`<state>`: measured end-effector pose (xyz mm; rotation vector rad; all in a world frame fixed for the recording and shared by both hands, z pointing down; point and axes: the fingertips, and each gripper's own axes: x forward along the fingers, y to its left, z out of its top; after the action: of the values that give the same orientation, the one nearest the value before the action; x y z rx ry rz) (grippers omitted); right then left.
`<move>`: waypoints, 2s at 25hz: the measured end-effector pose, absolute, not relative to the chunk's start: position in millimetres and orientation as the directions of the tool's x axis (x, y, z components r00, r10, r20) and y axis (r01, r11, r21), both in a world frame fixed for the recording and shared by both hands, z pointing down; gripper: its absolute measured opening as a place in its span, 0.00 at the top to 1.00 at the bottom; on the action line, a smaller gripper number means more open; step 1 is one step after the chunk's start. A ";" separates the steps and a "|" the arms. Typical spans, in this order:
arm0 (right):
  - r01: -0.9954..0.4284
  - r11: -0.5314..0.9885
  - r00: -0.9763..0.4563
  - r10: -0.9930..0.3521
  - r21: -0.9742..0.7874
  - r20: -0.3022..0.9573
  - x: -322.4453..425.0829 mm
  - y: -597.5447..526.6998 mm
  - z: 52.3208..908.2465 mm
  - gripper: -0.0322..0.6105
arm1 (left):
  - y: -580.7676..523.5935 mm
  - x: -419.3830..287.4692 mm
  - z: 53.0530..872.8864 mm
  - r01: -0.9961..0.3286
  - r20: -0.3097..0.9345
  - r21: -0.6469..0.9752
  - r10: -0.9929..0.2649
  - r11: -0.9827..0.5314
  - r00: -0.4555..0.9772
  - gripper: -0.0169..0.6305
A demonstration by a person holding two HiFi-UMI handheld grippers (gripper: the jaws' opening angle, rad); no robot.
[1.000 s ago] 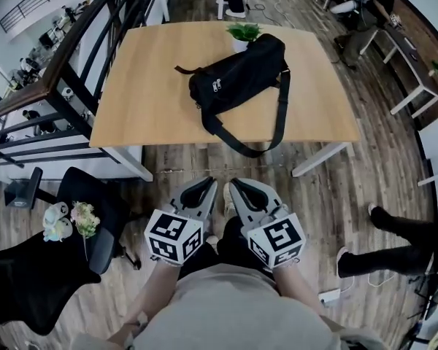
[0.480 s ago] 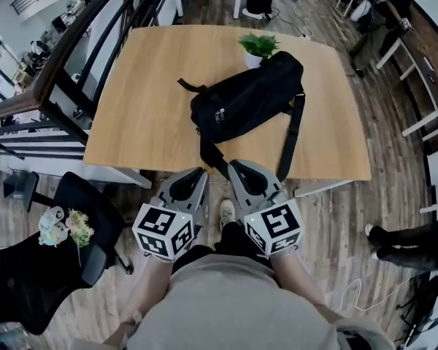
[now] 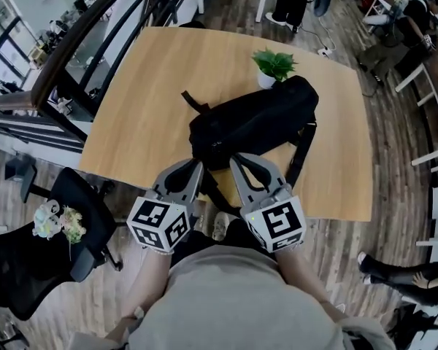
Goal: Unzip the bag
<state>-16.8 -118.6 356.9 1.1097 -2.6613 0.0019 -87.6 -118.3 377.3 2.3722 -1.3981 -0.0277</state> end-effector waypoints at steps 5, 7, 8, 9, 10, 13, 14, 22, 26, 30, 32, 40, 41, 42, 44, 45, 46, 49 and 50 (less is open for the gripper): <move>-0.671 0.735 -0.689 -0.668 0.103 0.280 -5.6 -133.4 368.1 0.93 | -134.2 -79.3 380.9 -0.846 0.184 0.336 -0.853 -0.413 0.489 0.91; -0.673 0.733 -0.690 -0.669 0.098 0.276 -5.6 -137.9 368.1 0.93 | -139.8 -82.7 383.2 -0.849 0.193 0.337 -0.853 -0.406 0.484 0.91; -0.674 0.733 -0.691 -0.670 0.094 0.273 -6.1 -140.0 368.3 0.93 | -142.6 -85.8 384.3 -0.850 0.197 0.344 -0.854 -0.399 0.481 0.91; -0.672 0.735 -0.693 -0.667 0.089 0.273 -6.4 -141.2 369.3 0.93 | -145.1 -89.0 385.7 -0.850 0.201 0.355 -0.856 -0.390 0.476 0.91; -0.670 0.738 -0.695 -0.663 0.083 0.278 -6.3 -141.2 371.1 0.93 | -147.1 -91.9 387.9 -0.850 0.206 0.366 -0.858 -0.379 0.471 0.91; -0.670 0.739 -0.695 -0.658 0.071 0.290 -7.1 -140.7 375.4 0.92 | -151.3 -96.8 395.5 -0.849 0.225 0.384 -0.855 -0.363 0.468 0.91; -0.673 0.736 -0.694 -0.661 0.070 0.285 -8.4 -141.2 375.4 0.92 | -152.0 -97.4 397.5 -0.847 0.232 0.387 -0.850 -0.365 0.472 0.90; -0.724 0.688 -0.638 -0.700 0.062 0.321 -5.9 -149.2 383.6 0.92 | -159.4 -94.3 415.6 -0.810 0.292 0.440 -0.791 -0.388 0.537 0.67; -0.744 0.665 -0.614 -0.720 0.068 0.324 -9.3 -152.5 385.0 0.92 | -167.4 -98.4 430.1 -0.797 0.328 0.468 -0.763 -0.381 0.557 0.56; -0.753 0.652 -0.592 -0.727 0.083 0.348 -12.1 -153.0 388.5 0.92 | -168.2 -88.0 445.0 -0.723 0.323 0.561 -0.698 -0.403 0.640 0.55; -0.757 0.648 -0.585 -0.729 0.085 0.354 -12.9 -153.7 389.8 0.92 | -168.8 -85.1 452.1 -0.704 0.325 0.585 -0.680 -0.402 0.658 0.55; -0.737 0.651 -0.547 -0.732 0.180 0.406 -9.6 -156.3 403.8 0.89 | -182.1 -74.9 463.6 -0.660 0.309 0.636 -0.652 -0.399 0.693 0.61; -0.728 0.654 -0.541 -0.732 0.205 0.414 -9.5 -156.7 405.3 0.89 | -184.2 -74.7 463.6 -0.662 0.308 0.637 -0.656 -0.395 0.689 0.67; -0.718 0.657 -0.536 -0.732 0.229 0.420 -9.9 -157.0 406.4 0.89 | -185.5 -74.2 462.9 -0.662 0.305 0.637 -0.659 -0.395 0.687 0.68; -0.694 0.665 -0.530 -0.731 0.275 0.431 -12.2 -157.5 408.0 0.88 | -186.8 -72.5 460.8 -0.659 0.298 0.636 -0.661 -0.401 0.689 0.70; -0.679 0.670 -0.527 -0.730 0.300 0.436 -13.6 -158.0 409.0 0.88 | -187.3 -71.8 460.0 -0.657 0.295 0.637 -0.659 -0.404 0.692 0.72; -0.663 0.674 -0.524 -0.729 0.326 0.441 -15.2 -158.7 410.2 0.88 | -187.8 -71.3 459.4 -0.652 0.291 0.640 -0.658 -0.406 0.695 0.74; -0.618 0.669 -0.501 -0.740 0.413 0.449 -19.2 -161.2 414.7 0.88 | -188.5 -70.8 456.7 -0.627 0.273 0.664 -0.648 -0.407 0.711 0.79; -0.602 0.665 -0.492 -0.745 0.443 0.450 -20.4 -161.9 416.5 0.88 | -188.7 -71.0 455.4 -0.617 0.267 0.674 -0.644 -0.407 0.717 0.80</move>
<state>-20.4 -161.9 416.5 1.0364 -2.2554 -0.3002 -71.0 -188.7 455.4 2.1276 -0.9534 -0.0443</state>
